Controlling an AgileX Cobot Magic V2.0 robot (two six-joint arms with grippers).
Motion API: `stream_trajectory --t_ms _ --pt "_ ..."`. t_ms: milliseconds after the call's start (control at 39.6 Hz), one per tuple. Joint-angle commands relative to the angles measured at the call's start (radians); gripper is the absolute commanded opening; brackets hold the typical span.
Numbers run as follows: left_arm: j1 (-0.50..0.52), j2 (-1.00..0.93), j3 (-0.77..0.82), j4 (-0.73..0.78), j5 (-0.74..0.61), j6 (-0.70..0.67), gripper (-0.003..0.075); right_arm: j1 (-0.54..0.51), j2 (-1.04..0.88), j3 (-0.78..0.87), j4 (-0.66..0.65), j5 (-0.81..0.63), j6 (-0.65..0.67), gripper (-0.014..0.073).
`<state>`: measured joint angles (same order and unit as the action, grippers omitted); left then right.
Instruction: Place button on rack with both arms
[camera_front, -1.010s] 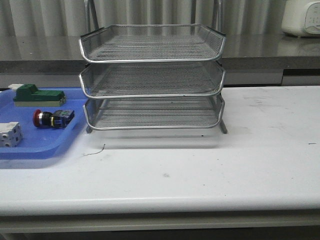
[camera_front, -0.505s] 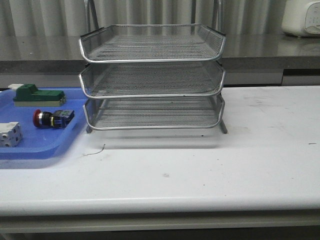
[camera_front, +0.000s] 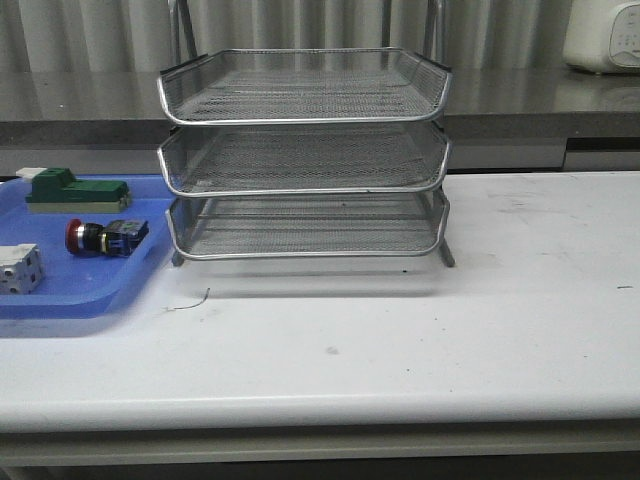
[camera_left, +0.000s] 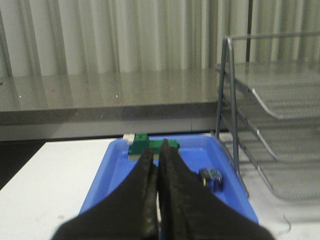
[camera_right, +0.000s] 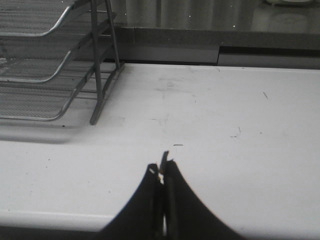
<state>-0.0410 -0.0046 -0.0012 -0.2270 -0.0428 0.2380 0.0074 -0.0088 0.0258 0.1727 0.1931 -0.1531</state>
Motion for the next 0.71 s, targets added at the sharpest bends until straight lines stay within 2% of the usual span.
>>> stream_trajectory --t_ms 0,101,202,328,429,682 --pt "0.004 -0.022 -0.071 -0.038 -0.125 -0.009 -0.0019 -0.001 -0.017 -0.080 -0.003 -0.110 -0.005 -0.0060" --pt "0.004 -0.006 -0.159 -0.034 -0.117 -0.009 -0.0018 -0.001 -0.016 -0.161 -0.003 -0.096 -0.005 -0.0060" --pt "0.004 0.044 -0.254 -0.026 -0.046 -0.001 -0.0018 -0.001 0.004 -0.256 0.000 -0.049 -0.005 -0.0060" --pt "0.004 0.173 -0.365 0.071 0.091 -0.002 -0.0018 -0.001 0.104 -0.379 0.023 0.044 -0.005 -0.0060" --pt "0.004 0.291 -0.432 0.075 0.140 -0.002 -0.0018 -0.001 0.215 -0.449 0.024 0.091 -0.005 -0.0060" --pt "0.004 0.470 -0.480 0.075 0.148 -0.002 -0.0018 -0.001 0.389 -0.494 0.024 0.096 -0.005 -0.0060"
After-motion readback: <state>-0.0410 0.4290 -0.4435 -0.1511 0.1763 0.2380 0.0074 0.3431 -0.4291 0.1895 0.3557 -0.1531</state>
